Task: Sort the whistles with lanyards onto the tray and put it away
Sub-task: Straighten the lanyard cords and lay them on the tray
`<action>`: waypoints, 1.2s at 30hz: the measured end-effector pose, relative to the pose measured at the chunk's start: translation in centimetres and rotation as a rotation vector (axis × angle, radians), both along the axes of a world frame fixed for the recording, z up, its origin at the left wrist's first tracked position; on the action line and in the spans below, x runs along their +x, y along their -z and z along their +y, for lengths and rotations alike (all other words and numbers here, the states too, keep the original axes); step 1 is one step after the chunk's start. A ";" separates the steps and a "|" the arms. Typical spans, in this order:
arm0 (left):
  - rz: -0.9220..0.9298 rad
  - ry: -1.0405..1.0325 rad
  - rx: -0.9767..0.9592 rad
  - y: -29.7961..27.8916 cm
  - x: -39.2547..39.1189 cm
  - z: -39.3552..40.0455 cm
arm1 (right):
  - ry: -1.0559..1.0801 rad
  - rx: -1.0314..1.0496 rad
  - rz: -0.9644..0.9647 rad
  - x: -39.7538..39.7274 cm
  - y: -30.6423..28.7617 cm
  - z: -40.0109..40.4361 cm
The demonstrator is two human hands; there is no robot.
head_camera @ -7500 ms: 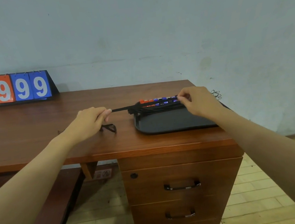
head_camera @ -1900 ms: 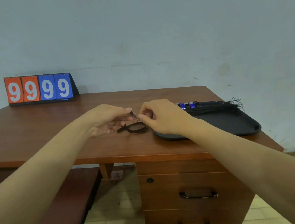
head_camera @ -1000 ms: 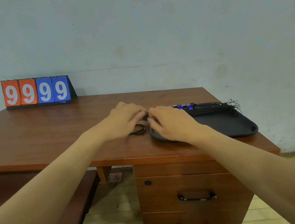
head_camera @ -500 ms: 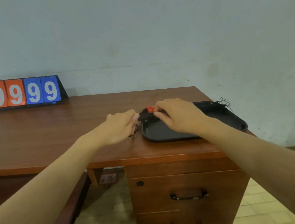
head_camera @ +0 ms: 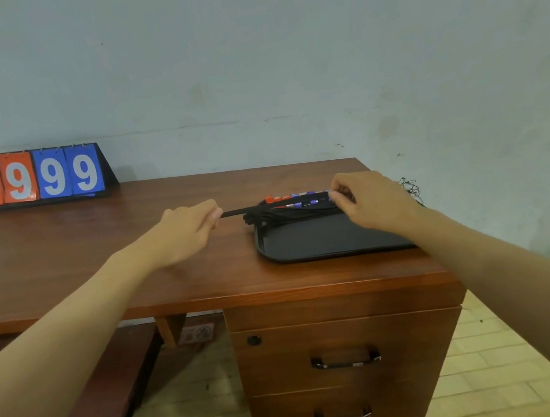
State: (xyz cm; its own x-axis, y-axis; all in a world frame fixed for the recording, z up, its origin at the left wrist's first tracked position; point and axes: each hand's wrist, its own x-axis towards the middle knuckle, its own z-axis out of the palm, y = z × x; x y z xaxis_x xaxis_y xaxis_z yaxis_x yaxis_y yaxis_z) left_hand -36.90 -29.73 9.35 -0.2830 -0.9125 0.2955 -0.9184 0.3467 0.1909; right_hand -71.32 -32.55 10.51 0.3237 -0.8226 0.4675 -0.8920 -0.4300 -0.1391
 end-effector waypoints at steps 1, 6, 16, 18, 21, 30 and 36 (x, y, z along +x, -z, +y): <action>-0.008 -0.006 -0.001 0.0 0.2 -0.1 | 0.017 0.005 -0.008 -0.4 0.0 -0.1; -0.015 -0.037 0.011 0.3 1.4 -0.7 | 0.118 0.018 -0.013 -2.9 0.2 -0.5; 0.073 -0.017 0.007 1.6 1.6 -1.5 | 0.260 0.022 -0.002 -8.1 1.4 -2.2; 0.085 -0.023 -0.001 1.7 1.2 -1.9 | 0.302 0.017 -0.001 -8.9 1.5 -2.7; 0.125 -0.051 -0.016 2.0 0.8 -2.5 | 0.357 0.017 -0.020 -10.2 1.7 -3.2; 0.386 -0.160 -0.055 2.9 -2.1 -4.7 | 0.445 0.020 -0.094 -12.5 2.4 -5.5; 0.542 -0.222 -0.094 3.5 -2.7 -6.1 | 0.461 0.033 -0.170 -13.6 3.4 -7.0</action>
State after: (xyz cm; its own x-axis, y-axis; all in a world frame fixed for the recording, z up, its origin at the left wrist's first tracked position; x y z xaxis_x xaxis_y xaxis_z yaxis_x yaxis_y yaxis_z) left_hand -39.65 -35.87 5.82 0.1252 -0.8955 0.4272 -0.7510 0.1958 0.6306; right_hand -84.93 -39.59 7.13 -0.1568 -0.8775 0.4533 -0.9518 0.0118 -0.3064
